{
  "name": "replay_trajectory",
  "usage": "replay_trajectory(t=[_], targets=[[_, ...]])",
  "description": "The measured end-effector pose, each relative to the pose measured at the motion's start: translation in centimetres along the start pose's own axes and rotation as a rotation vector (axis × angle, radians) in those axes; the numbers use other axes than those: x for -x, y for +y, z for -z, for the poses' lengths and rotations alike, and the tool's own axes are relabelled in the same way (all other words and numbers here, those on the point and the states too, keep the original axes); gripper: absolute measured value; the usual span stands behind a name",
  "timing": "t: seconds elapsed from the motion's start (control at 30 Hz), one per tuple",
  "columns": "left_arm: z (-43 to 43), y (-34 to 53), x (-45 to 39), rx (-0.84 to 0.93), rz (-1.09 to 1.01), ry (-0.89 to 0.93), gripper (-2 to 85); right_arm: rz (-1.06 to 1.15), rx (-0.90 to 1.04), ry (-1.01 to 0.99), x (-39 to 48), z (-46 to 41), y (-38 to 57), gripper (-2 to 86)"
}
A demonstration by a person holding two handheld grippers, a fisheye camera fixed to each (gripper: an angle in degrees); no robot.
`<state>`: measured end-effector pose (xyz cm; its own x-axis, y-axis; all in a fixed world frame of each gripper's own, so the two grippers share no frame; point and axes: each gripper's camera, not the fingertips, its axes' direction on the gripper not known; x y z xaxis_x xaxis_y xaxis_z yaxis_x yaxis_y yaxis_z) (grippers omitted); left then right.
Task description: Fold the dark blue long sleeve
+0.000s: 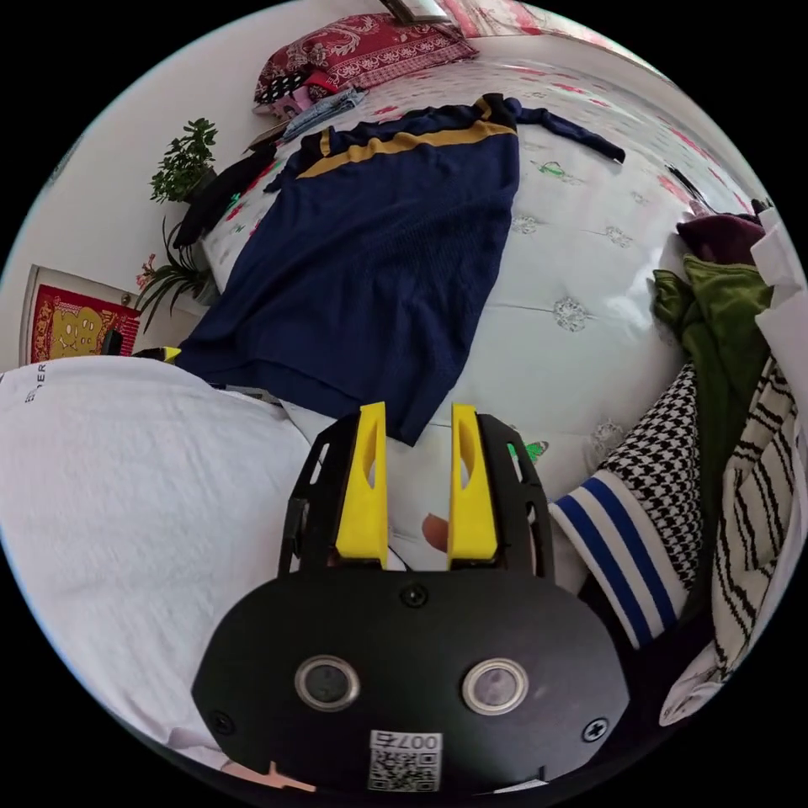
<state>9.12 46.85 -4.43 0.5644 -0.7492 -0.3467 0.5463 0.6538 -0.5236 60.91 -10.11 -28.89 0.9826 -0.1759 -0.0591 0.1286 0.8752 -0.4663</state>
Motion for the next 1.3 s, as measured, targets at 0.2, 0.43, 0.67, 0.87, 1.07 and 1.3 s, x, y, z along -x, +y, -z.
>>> replay_trajectory(t=[0.2, 0.43, 0.67, 0.87, 1.07, 1.3], targets=[[3.4, 0.9, -1.5, -0.121, -0.048, 0.025, -1.0, 0.004, -0.004, 0.052, -0.4, 2.6, -1.2, 0.7], [4.4, 2.4, -0.4, -0.119, 0.012, -0.004, -1.0, 0.031, -0.159, 0.075, -1.3, 10.8, -0.4, -0.2], [2.1, 0.4, 0.3, -0.054, 0.037, -0.002, -1.0, -0.011, 0.153, 0.015, -3.1, 5.4, -2.1, -0.2], [6.1, -15.3, -4.2, -0.137, -0.048, 0.085, -1.0, 0.013, 0.1, 0.021, -4.7, 11.6, -13.6, -0.3], [21.3, -25.9, -25.7, -0.461, -0.433, 0.132, -1.0, 0.03, -0.571, -0.009, 0.8, 38.7, -24.2, -0.3], [30.3, -19.0, -35.0, -0.645, -0.778, 0.08, -1.0, 0.298, -0.936, 0.133, 8.1, 51.5, -15.6, -0.3]])
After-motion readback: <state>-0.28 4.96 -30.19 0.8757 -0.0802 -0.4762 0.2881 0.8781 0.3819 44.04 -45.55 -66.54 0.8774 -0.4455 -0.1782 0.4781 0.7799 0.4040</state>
